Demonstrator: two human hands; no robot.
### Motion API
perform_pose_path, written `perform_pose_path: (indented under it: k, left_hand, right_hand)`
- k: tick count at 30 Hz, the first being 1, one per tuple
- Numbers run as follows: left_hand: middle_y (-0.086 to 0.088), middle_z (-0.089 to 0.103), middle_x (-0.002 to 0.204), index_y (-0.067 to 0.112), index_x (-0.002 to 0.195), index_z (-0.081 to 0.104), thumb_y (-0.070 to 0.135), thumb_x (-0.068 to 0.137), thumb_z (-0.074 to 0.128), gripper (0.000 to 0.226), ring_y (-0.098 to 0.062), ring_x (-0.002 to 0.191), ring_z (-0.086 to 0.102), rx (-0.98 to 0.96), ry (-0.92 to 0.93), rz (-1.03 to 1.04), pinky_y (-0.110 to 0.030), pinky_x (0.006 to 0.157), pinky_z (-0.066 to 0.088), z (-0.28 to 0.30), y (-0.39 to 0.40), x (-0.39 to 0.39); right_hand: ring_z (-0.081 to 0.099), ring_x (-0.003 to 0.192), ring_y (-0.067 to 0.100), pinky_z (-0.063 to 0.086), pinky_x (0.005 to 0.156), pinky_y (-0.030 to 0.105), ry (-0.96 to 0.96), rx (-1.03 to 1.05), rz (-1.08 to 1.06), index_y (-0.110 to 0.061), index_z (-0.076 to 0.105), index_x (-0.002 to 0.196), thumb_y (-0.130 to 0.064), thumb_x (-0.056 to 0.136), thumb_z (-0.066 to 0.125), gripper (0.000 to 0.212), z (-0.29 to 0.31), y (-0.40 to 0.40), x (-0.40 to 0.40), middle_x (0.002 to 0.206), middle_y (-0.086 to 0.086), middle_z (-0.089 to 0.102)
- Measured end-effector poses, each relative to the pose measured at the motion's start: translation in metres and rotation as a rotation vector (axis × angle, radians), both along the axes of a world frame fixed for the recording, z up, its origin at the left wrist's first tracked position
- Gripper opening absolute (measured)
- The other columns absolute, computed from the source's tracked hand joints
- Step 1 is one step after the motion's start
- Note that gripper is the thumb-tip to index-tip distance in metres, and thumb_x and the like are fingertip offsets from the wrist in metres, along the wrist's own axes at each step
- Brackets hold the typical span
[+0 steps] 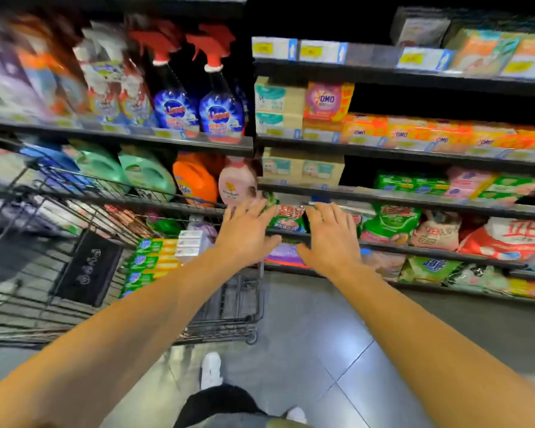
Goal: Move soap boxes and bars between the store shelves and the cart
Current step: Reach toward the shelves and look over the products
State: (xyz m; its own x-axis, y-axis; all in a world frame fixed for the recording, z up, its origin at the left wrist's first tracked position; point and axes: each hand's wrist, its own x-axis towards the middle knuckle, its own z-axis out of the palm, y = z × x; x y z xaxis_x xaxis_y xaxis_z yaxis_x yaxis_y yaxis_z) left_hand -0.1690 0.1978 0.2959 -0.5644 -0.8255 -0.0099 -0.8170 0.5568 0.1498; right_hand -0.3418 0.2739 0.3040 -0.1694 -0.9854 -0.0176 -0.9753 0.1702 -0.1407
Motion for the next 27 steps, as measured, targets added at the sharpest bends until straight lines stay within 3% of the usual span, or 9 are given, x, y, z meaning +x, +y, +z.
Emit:
perform_pose_path:
  k: [9,13,15,18,27]
  left_hand:
    - [-0.001,0.023,0.161,0.026,0.154,0.028,0.056,0.096,0.044,0.067,-0.031,0.148,0.016,0.154,-0.035,0.064,-0.053,0.118,0.017,-0.086,-0.045,0.149]
    - [-0.004,0.028,0.159,0.025,0.150,0.036,0.062,0.088,0.032,0.073,-0.034,0.145,0.021,0.259,-0.061,0.103,-0.051,0.116,0.021,-0.131,-0.072,0.204]
    - [-0.006,0.032,0.158,0.024,0.149,0.039,0.059,0.089,0.039,0.070,-0.035,0.144,0.025,0.291,-0.047,0.128,-0.052,0.115,0.023,-0.155,-0.085,0.226]
    - [-0.006,0.032,0.158,0.023,0.150,0.038,0.050,0.091,0.058,0.068,-0.035,0.144,0.025,0.355,-0.040,0.165,-0.055,0.115,0.022,-0.187,-0.105,0.249]
    - [-0.003,0.027,0.159,0.024,0.151,0.032,0.049,0.094,0.052,0.066,-0.030,0.145,0.020,0.461,-0.037,0.193,-0.050,0.116,0.019,-0.270,-0.160,0.261]
  right_hand:
    - [0.012,0.150,0.030,0.012,0.121,0.047,-0.050,0.215,0.121,-0.019,0.024,0.155,-0.047,0.088,0.063,0.083,-0.072,-0.065,0.132,0.161,0.005,0.021]
    - [0.021,0.147,0.031,0.018,0.120,0.047,-0.064,0.304,0.126,-0.018,0.031,0.152,-0.046,0.083,0.068,0.084,-0.110,-0.088,0.176,0.158,0.005,0.029]
    - [0.018,0.149,0.030,0.015,0.121,0.046,-0.098,0.347,0.124,-0.017,0.030,0.153,-0.044,0.084,0.069,0.084,-0.128,-0.102,0.192,0.160,0.006,0.027]
    - [0.008,0.151,0.029,0.009,0.123,0.043,-0.111,0.443,0.143,-0.018,0.020,0.157,-0.044,0.090,0.064,0.084,-0.155,-0.125,0.208,0.164,0.005,0.016]
    - [0.005,0.151,0.028,0.008,0.123,0.040,-0.132,0.572,0.198,-0.018,0.018,0.156,-0.042,0.093,0.059,0.080,-0.225,-0.195,0.223,0.163,0.005,0.014]
